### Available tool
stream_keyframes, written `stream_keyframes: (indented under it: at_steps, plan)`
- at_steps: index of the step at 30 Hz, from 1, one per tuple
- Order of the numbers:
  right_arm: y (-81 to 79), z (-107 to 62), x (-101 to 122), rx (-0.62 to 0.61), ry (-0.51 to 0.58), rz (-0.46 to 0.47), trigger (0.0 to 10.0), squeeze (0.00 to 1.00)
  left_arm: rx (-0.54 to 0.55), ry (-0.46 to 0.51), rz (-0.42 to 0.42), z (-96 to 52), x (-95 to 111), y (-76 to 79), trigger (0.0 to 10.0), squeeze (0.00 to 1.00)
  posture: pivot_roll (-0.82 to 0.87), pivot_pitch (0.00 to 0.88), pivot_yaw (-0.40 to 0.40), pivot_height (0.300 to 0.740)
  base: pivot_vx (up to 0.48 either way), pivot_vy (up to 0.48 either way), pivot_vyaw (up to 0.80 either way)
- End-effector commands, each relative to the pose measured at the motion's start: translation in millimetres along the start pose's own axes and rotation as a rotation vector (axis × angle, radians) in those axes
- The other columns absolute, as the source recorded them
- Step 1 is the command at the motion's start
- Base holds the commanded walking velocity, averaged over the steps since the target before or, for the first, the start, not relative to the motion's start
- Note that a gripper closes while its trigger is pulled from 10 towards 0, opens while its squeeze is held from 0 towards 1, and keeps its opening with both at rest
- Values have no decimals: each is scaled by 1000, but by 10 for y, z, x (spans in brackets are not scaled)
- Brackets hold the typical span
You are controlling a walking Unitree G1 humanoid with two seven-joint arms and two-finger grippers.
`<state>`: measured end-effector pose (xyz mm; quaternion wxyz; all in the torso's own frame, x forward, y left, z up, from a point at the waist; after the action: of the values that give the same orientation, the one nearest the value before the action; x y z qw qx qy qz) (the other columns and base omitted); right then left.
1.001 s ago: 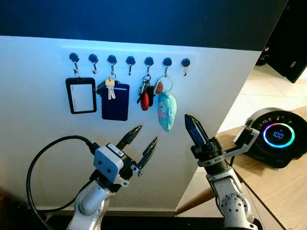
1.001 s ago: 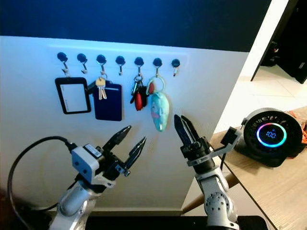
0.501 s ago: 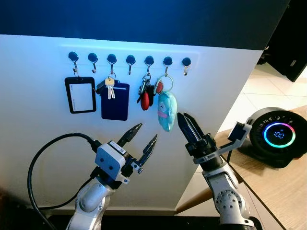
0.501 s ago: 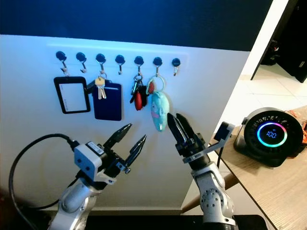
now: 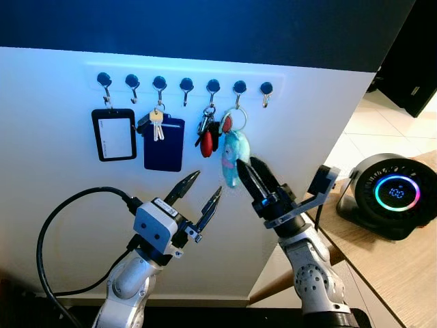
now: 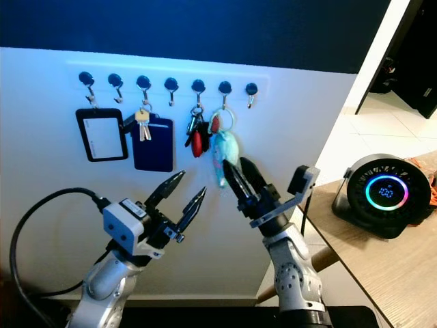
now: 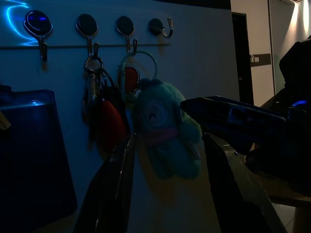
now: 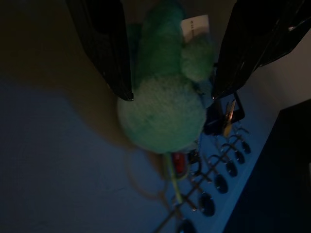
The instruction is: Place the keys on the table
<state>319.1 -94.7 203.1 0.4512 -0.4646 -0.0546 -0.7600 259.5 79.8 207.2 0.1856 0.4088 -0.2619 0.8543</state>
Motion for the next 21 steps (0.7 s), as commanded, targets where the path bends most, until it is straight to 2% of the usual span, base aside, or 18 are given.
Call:
stream_keyframes:
  at_steps: [1,7,21]
  plan:
    - [-7,16,-23,18,-18,-31,10000,0,-4,-6,6,-1,-26,6,10000,0,101,78,-103,740,0,0,0]
    - [-5,60,-67,13,-58,-138,10000,0,-5,-8,12,0,-23,-1,10000,0,104,82,-102,740,0,0,0]
    - [116,36,-30,-74,-45,-236,10000,0,-7,-6,20,1,-11,-3,10000,0,105,84,-101,740,0,0,0]
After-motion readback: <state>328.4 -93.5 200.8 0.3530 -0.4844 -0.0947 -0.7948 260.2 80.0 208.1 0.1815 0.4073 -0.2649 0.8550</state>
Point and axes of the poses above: a point about 5 cm out from each wrist's last joint towards the gripper, its own z axis pointing out of the wrist towards the gripper, its own x axis along the axis of the wrist's last joint, y = z × x, the point moved 3 cm from there along z, pointing out of the wrist towards the gripper, and after that the axes turned 1 degree about -z, right-handed, at the moved point
